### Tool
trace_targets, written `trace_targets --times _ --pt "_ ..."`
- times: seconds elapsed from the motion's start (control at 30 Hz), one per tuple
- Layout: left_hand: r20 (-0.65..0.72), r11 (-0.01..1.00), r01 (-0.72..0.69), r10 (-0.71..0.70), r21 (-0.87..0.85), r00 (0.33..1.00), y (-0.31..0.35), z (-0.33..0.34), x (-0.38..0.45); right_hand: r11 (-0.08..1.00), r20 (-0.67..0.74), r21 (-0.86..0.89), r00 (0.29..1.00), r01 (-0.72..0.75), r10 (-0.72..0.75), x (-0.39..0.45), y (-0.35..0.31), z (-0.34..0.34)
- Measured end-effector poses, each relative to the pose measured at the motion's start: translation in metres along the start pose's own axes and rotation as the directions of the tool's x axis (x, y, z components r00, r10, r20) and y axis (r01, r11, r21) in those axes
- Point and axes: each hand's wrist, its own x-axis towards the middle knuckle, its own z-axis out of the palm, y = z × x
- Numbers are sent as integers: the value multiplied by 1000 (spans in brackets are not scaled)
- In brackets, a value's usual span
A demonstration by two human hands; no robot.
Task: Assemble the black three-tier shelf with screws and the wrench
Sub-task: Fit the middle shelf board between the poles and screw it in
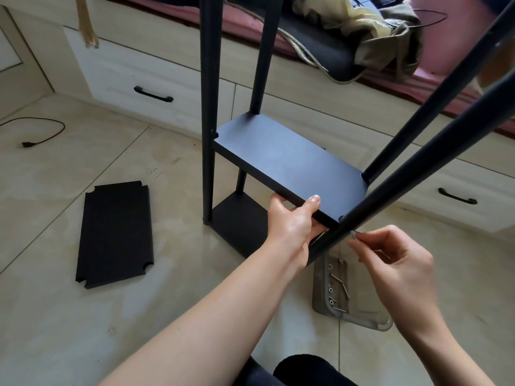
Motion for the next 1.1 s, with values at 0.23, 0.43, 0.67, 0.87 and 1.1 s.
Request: trace_targets --times 0.23,0.43,0.67,0.87,1.1 --pt "8 999 -23 23 29 1000 1 1 4 998 12 70 1000 -9 8 -1 5 1" --pt "10 1000 -5 4 18 1000 6 2 5 996 -16 -9 996 84 -84 -1 5 5" --pt "33 999 -23 22 27 999 6 3 3 996 -6 82 1000 -30 31 1 4 4" --pt "47 998 -39 37 43 998 5 2 4 980 -69 -122 983 158 -168 -5 2 7" --pt "52 998 -44 42 43 998 5 1 5 934 -156 -266 945 240 -287 -9 7 17"
